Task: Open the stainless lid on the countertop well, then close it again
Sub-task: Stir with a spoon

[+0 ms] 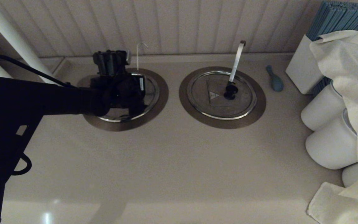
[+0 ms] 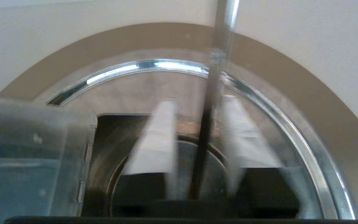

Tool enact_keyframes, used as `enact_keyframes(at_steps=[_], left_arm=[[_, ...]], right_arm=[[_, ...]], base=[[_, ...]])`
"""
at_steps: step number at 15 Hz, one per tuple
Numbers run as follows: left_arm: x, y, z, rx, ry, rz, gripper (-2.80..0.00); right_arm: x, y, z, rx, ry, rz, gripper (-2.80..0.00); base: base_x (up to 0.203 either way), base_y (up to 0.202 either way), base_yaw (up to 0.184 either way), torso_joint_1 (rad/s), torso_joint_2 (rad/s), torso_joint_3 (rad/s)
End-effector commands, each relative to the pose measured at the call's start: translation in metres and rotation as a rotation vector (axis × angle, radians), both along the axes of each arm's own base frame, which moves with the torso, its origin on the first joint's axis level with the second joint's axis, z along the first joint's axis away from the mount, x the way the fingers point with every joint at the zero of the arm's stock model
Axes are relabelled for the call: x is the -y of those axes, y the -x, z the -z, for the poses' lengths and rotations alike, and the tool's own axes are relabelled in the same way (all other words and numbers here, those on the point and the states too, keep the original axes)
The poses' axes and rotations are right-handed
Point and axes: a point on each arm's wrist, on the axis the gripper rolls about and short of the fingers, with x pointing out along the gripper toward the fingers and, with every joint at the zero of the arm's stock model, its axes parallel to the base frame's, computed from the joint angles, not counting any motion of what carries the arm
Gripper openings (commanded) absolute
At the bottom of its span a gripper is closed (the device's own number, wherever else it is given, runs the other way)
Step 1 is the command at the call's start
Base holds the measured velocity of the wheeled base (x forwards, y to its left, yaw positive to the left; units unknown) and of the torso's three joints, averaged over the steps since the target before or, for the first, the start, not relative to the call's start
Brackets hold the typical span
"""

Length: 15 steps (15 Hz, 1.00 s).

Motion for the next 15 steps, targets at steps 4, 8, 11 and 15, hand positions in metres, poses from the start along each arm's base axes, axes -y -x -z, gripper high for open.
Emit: enact_keyframes(at_steps=[4, 8, 11, 15], left_arm=[[0.003, 0.005, -0.008, 0.019, 0.030, 0.006, 0.00], [-0.001, 0.013, -0.022, 0.047, 0.066, 0.008, 0.00], [-0.006, 0.021, -0.035, 0.064, 0.078, 0.003, 0.00], [-0.030, 0.045, -0.059, -0.019, 0.092, -0.001, 0.00]], right_arm=[[0.000, 0.000, 0.000, -0.001, 0.000, 0.000, -2.80], [0.000, 0.000, 0.000, 0.000, 0.000, -0.001, -2.80], [0.000, 0.000, 0.000, 0.000, 0.000, -0.001, -2.80], [0.000, 0.000, 0.000, -0.001, 0.000, -0.001, -2.80]], base=[[0.000, 0.000, 0.000, 0.000, 0.00, 0.000], [0.000, 0.000, 0.000, 0.000, 0.00, 0.000], [0.000, 0.000, 0.000, 0.000, 0.00, 0.000], [0.000, 0.000, 0.000, 0.000, 0.00, 0.000]])
